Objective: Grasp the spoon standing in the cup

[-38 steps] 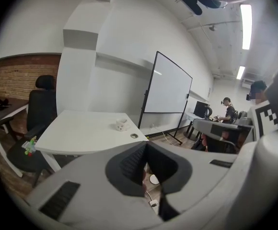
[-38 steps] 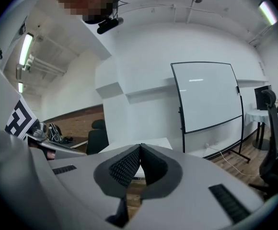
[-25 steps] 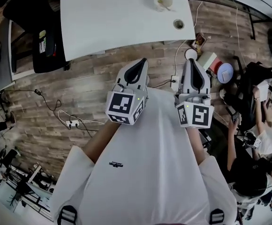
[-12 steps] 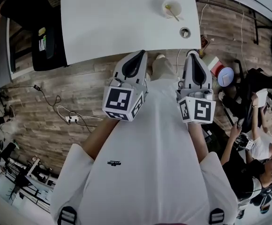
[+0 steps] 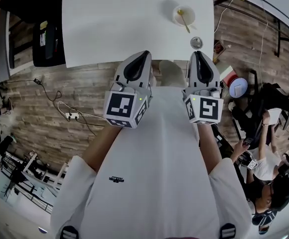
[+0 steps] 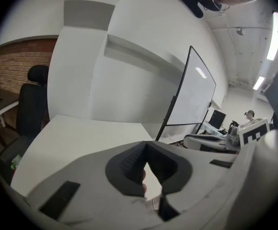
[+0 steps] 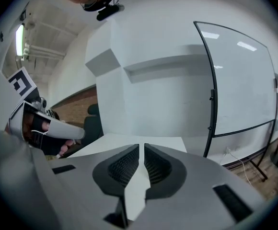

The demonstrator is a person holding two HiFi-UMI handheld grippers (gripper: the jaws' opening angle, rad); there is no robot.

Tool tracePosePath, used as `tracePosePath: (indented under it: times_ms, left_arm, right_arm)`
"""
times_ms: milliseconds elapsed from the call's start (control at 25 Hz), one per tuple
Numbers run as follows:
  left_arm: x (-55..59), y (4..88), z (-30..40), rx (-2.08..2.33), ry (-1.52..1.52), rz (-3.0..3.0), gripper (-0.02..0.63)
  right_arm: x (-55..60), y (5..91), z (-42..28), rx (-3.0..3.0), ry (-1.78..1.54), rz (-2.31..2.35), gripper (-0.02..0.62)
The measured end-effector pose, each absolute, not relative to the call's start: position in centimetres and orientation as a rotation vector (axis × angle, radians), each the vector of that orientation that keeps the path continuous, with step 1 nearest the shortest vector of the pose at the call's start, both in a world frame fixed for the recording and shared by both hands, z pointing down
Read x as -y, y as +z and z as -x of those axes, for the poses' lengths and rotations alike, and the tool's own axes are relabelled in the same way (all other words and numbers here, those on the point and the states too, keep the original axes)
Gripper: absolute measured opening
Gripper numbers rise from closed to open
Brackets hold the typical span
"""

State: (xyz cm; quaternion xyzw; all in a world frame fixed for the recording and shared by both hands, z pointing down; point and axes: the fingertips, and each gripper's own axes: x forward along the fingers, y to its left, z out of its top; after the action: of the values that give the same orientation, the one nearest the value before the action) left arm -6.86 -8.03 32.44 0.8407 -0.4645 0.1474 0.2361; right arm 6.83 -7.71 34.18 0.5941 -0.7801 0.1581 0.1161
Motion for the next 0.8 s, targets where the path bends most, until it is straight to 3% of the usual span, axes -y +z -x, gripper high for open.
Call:
tracePosePath:
  times_ms: [120,800]
  left_arm:
    - [9.0,33.7,5.9,1.275,0.429,-2.278,0.009]
    - [10.4,40.3,4.4,1.271,0.539,-2.168,0.009]
  right_arm:
    - [9.5,36.4,-6.8,2.286,0.484,-1.663,0.075]
    - [14.1,45.9,-8.0,2.155,0.687,-1.659,0.089]
